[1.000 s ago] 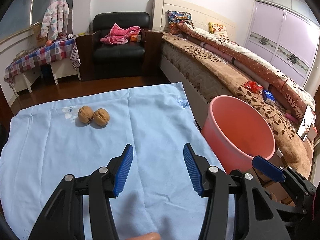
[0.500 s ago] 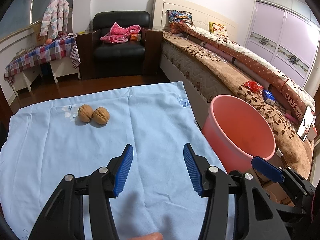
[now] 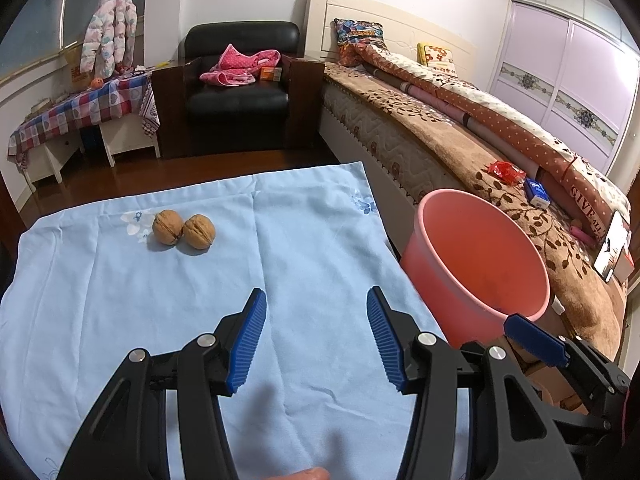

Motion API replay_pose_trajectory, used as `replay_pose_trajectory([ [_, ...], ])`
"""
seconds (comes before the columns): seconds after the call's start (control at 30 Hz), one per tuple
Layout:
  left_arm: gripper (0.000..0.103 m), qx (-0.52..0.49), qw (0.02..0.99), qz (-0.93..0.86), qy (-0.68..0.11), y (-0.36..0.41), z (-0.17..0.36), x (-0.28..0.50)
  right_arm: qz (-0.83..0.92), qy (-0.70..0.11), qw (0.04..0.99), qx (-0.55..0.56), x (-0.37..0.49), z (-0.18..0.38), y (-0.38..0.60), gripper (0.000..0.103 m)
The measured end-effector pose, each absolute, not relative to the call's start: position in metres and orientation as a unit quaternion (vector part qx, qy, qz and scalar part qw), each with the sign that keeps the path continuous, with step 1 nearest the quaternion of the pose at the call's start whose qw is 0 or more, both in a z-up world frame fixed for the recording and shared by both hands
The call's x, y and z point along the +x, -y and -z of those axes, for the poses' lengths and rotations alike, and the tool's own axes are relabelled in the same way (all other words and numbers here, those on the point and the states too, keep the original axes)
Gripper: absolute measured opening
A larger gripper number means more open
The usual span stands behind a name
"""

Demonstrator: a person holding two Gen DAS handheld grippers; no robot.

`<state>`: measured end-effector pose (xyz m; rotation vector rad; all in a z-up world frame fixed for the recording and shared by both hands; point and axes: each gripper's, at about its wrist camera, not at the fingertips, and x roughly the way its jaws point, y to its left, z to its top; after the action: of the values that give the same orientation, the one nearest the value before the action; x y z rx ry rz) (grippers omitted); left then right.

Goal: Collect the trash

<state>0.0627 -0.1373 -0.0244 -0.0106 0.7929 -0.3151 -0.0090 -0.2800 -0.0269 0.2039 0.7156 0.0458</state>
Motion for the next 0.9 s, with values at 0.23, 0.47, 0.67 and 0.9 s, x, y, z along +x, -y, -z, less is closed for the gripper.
replay_pose_trajectory([
  [0.23,0.052,-0.004,0.91,0.153,-0.385,0.1385,0.0242,0.0627,-0.022,-0.35,0.931,0.102,-0.011,0.0275,0.2822,0.06],
  [0.47,0.052,-0.005,0.91,0.153,-0.385,0.1386,0.0243,0.0629,-0.022,-0.352,0.93,0.101,-0.011,0.0274,0.282,0.06],
  [0.67,0.052,-0.007,0.91,0.151,-0.385,0.1379,0.0233,0.0617,-0.024,-0.352,0.931,0.098,-0.0125,0.0281,0.2792,0.06],
  [0.9,0.052,-0.01,0.91,0.15,-0.386,0.136,0.0221,0.0617,-0.026,-0.353,0.93,0.096,-0.0119,0.0271,0.2753,0.06],
])
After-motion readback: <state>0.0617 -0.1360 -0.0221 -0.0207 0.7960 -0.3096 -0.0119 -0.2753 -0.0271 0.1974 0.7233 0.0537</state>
